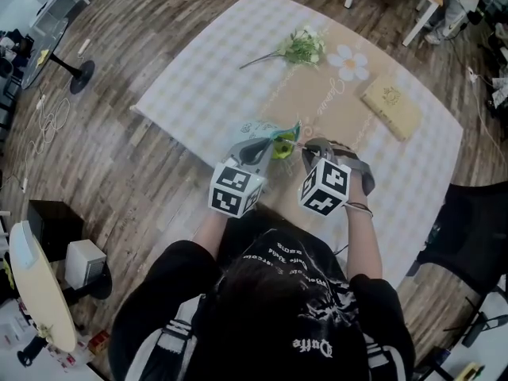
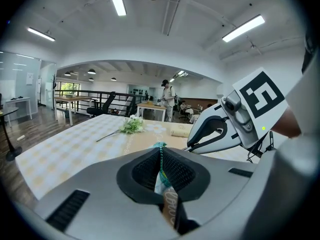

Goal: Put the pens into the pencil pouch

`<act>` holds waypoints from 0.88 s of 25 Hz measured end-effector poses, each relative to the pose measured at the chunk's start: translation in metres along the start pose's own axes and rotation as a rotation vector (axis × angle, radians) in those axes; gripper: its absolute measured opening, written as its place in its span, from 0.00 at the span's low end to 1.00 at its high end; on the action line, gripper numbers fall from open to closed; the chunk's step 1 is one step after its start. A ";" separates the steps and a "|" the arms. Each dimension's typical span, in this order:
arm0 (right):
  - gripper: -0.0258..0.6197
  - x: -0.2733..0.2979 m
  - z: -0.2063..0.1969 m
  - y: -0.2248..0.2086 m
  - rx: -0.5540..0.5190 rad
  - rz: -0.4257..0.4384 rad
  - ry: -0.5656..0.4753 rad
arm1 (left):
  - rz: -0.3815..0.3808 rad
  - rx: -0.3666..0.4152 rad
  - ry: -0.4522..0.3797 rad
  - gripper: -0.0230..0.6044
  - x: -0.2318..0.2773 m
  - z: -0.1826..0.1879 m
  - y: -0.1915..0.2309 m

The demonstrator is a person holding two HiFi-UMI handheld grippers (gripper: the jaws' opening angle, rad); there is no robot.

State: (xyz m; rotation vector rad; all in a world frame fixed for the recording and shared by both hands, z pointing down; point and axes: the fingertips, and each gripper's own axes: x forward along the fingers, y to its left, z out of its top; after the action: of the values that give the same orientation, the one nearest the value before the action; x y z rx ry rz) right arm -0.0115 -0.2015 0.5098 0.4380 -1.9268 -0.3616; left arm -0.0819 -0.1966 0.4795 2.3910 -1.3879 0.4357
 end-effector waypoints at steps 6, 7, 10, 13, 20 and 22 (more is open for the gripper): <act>0.11 0.010 0.010 0.012 0.043 0.027 0.006 | -0.046 0.000 0.007 0.09 0.002 -0.003 -0.008; 0.11 0.011 0.011 0.015 0.042 0.032 0.010 | -0.056 -0.004 0.005 0.09 0.002 -0.003 -0.011; 0.11 0.016 0.013 0.019 0.048 0.042 0.018 | -0.090 -0.011 0.005 0.08 0.002 -0.004 -0.017; 0.11 0.020 0.015 0.022 0.075 0.049 0.010 | -0.129 -0.021 0.010 0.08 0.002 -0.006 -0.022; 0.11 0.023 0.018 0.025 0.125 0.052 -0.018 | -0.228 -0.086 -0.008 0.08 -0.004 -0.006 -0.031; 0.11 0.025 0.021 0.026 0.135 0.053 -0.026 | -0.260 -0.096 -0.011 0.08 -0.005 -0.005 -0.035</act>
State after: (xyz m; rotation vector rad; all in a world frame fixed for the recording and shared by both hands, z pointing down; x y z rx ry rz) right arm -0.0430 -0.1891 0.5334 0.4709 -1.9910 -0.2044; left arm -0.0543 -0.1741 0.4769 2.4523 -1.0565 0.2805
